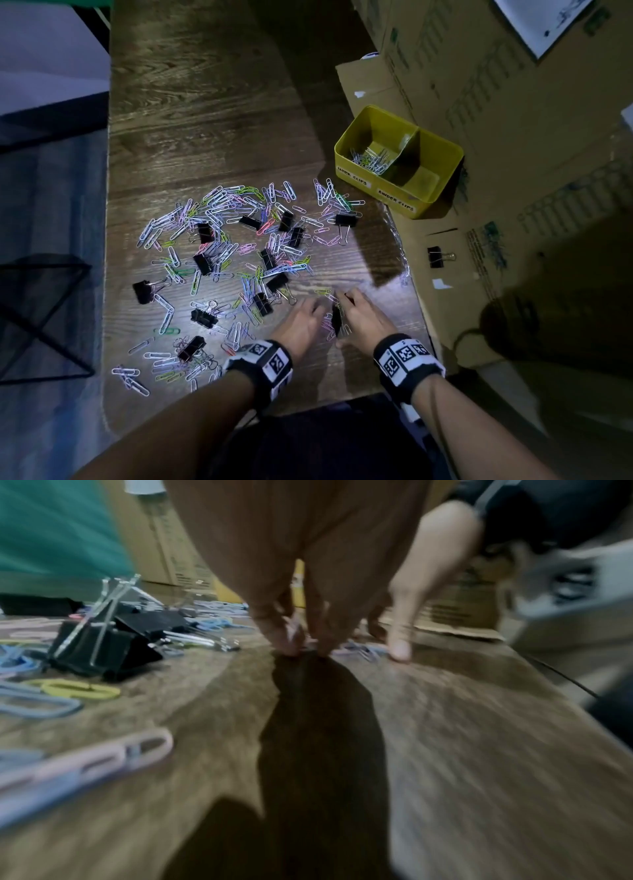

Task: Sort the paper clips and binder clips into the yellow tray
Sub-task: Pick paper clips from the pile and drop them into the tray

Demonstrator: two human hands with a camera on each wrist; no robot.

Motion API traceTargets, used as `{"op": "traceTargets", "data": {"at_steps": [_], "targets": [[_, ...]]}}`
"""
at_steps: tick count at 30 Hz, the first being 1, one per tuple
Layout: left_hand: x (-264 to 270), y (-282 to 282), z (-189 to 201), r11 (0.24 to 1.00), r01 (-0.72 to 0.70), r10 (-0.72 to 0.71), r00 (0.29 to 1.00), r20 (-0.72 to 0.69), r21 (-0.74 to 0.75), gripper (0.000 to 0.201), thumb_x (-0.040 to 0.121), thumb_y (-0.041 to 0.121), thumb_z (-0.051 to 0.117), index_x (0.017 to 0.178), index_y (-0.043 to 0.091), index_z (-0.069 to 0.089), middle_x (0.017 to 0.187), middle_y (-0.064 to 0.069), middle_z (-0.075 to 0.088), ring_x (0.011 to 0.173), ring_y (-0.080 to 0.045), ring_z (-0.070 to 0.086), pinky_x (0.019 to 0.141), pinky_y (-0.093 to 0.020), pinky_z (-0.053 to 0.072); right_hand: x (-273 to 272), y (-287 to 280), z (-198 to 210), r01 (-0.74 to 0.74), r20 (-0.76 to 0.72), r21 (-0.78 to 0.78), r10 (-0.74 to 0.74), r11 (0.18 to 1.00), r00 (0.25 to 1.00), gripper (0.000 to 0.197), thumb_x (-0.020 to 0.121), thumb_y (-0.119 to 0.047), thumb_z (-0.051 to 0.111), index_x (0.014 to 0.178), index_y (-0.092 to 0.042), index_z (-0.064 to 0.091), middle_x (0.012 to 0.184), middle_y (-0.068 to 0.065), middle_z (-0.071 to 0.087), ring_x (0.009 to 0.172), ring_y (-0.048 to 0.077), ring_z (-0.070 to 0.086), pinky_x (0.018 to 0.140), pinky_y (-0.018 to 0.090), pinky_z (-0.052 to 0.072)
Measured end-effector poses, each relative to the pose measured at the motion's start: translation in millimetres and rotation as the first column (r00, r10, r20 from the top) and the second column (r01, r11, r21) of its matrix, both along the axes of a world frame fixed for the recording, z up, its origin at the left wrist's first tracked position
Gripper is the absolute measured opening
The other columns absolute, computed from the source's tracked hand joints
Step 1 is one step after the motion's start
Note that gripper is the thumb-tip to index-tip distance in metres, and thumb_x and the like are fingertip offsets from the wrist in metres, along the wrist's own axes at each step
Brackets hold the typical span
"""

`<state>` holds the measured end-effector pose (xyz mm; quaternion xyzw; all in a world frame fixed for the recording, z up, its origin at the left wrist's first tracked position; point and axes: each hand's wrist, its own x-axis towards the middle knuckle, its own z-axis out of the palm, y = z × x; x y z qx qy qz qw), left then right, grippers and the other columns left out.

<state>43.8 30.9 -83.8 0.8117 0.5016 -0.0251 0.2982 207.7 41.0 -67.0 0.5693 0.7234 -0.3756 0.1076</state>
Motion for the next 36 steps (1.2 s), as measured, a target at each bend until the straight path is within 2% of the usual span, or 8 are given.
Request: {"op": "traceTargets", "data": {"at_steps": [3, 8, 16, 21, 24, 27, 29, 36], "targets": [[-4.7, 17.1, 9.3, 0.998, 0.024, -0.025, 0.999, 0.023, 0.061, 0.062, 0.078, 0.02, 0.059, 0.135, 0.016, 0.037, 0.124, -0.01, 0.044, 0.113, -0.025, 0.042, 0.096, -0.041, 0.043, 2.3, -3.0, 5.6, 0.105, 0.006, 0.033, -0.105, 0.994, 0.994, 0.088, 0.071, -0.037, 0.078, 0.142, -0.014, 0.031, 0.139, 0.007, 0.038, 0.126, 0.026, 0.044, 0.101, 0.035, 0.039], [1.7, 32.6, 15.2, 0.974, 0.224, -0.21, 0.943, -0.259, 0.024, 0.084, 0.072, 0.048, 0.063, 0.14, 0.02, 0.021, 0.139, -0.01, 0.031, 0.124, -0.029, 0.033, 0.104, -0.048, 0.033, -10.9, -15.9, 8.4, 0.159, 0.118, 0.102, -0.17, 0.982, 0.978, 0.08, 0.071, -0.045, 0.075, 0.132, -0.009, 0.038, 0.129, 0.012, 0.046, 0.12, 0.028, 0.048, 0.097, 0.035, 0.04], [8.1, 17.2, 11.9, 0.962, 0.273, -0.265, 0.933, -0.243, 0.001, 0.049, 0.092, 0.005, 0.039, 0.14, 0.002, 0.031, 0.137, -0.012, 0.036, 0.123, -0.031, 0.034, 0.105, -0.038, 0.031, -14.8, -11.6, 10.8, 0.156, -0.01, 0.102, -0.156, 0.982, 0.988, 0.037, 0.081, -0.003, 0.059, 0.118, -0.007, 0.057, 0.115, 0.013, 0.056, 0.105, 0.031, 0.057, 0.087, 0.037, 0.048], [2.4, 13.5, 7.0, 0.955, 0.277, -0.264, 0.957, -0.118, 0.107, 0.027, 0.067, 0.006, 0.076, 0.093, 0.005, 0.068, 0.096, -0.011, 0.064, 0.088, -0.029, 0.063, 0.075, -0.031, 0.053, -14.1, -4.2, 9.5, 0.12, -0.096, 0.084, -0.112, 0.989, 0.989, 0.032, 0.076, 0.002, 0.053, 0.104, -0.007, 0.067, 0.104, 0.015, 0.064, 0.099, 0.029, 0.06, 0.085, 0.032, 0.046], [1.1, 13.7, 11.3, 0.976, 0.219, -0.216, 0.967, -0.134, 0.011, 0.024, 0.086, 0.006, 0.058, 0.109, 0.003, 0.061, 0.116, -0.013, 0.056, 0.111, -0.031, 0.052, 0.092, -0.034, 0.044, -11.6, -3.6, 12.0, 0.085, -0.095, 0.095, -0.076, 0.992, 0.993, 0.031, 0.078, 0.0, 0.052, 0.104, -0.007, 0.067, 0.104, 0.014, 0.064, 0.098, 0.029, 0.061, 0.084, 0.031, 0.046], [-1.8, 14.5, 11.0, 0.943, 0.325, -0.314, 0.94, -0.132, 0.074, 0.015, 0.074, 0.008, 0.062, 0.087, 0.011, 0.07, 0.09, -0.005, 0.065, 0.086, -0.023, 0.064, 0.078, -0.027, 0.048, -11.7, -8.5, 13.9, 0.037, -0.069, 0.106, -0.03, 0.994, 0.997, 0.029, 0.084, -0.003, 0.05, 0.11, -0.006, 0.063, 0.106, 0.014, 0.061, 0.099, 0.029, 0.061, 0.08, 0.033, 0.046], [-5.2, 16.4, 9.2, 0.923, 0.377, -0.354, 0.91, -0.213, 0.077, 0.034, 0.074, 0.013, 0.04, 0.088, 0.012, 0.072, 0.086, 0.0, 0.066, 0.082, -0.017, 0.063, 0.08, -0.023, 0.041, -11.1, -10.7, 13.5, 0.024, -0.063, 0.116, -0.017, 0.993, 0.998, 0.031, 0.086, -0.002, 0.049, 0.114, -0.005, 0.06, 0.108, 0.015, 0.06, 0.099, 0.032, 0.061, 0.08, 0.036, 0.047], [-0.9, 21.4, 2.1, 0.884, 0.467, -0.441, 0.851, -0.286, 0.027, 0.068, 0.077, 0.02, -0.001, 0.116, -0.001, 0.051, 0.121, -0.019, 0.049, 0.116, -0.035, 0.043, 0.086, -0.049, 0.049, -6.9, -8.0, 14.5, 0.049, -0.089, 0.083, -0.041, 0.995, 0.995, 0.033, 0.085, 0.001, 0.048, 0.115, -0.004, 0.059, 0.109, 0.016, 0.061, 0.098, 0.032, 0.061, 0.082, 0.034, 0.05]]}}
